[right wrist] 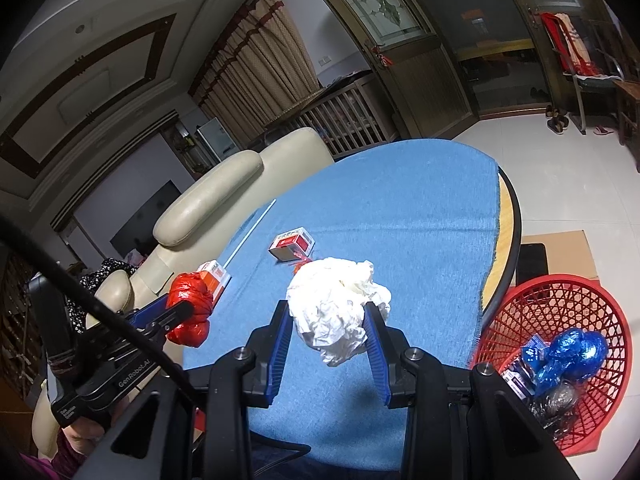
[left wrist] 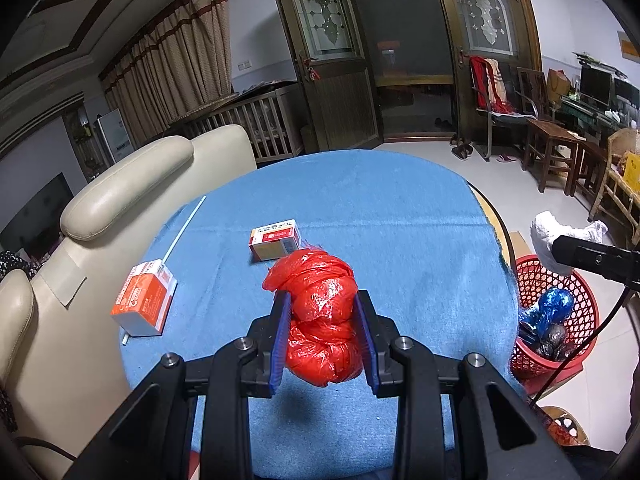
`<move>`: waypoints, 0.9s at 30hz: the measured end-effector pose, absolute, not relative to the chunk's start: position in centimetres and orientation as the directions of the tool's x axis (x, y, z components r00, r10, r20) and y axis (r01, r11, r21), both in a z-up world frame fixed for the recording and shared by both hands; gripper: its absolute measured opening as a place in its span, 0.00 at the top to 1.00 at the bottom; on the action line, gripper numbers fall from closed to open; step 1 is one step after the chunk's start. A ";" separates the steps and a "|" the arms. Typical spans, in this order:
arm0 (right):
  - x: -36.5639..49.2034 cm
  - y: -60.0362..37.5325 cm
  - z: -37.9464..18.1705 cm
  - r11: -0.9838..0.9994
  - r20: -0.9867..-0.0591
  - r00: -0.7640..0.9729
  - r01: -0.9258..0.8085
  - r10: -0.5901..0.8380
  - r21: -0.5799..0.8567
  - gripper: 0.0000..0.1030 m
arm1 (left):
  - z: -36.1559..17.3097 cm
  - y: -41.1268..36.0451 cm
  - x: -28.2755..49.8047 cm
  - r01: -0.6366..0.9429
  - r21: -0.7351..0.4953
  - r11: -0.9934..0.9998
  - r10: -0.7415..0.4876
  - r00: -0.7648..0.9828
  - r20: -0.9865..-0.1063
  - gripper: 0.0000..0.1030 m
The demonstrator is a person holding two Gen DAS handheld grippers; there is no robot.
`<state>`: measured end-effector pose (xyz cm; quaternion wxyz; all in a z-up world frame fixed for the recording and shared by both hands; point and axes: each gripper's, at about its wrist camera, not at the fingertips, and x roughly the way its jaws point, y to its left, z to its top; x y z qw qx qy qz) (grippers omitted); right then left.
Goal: Collect trash
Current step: 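Carry the tissue in the right tool and red bag in the left tool toward the red basket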
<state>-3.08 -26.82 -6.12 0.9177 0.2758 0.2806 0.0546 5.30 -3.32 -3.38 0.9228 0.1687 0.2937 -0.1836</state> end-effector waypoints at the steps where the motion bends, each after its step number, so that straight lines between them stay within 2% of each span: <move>1: -3.0 -26.8 -6.1 0.841 -0.486 0.836 0.055 0.255 0.537 0.63 | -3.4 -3.4 5.3 0.440 0.204 0.874 -0.241 0.759 -0.605 0.68; 27: -4.0 -27.9 -7.1 0.823 -0.494 0.834 0.089 0.247 0.562 0.63 | -4.1 -4.7 4.9 0.476 0.240 0.846 -0.244 0.746 -0.619 0.68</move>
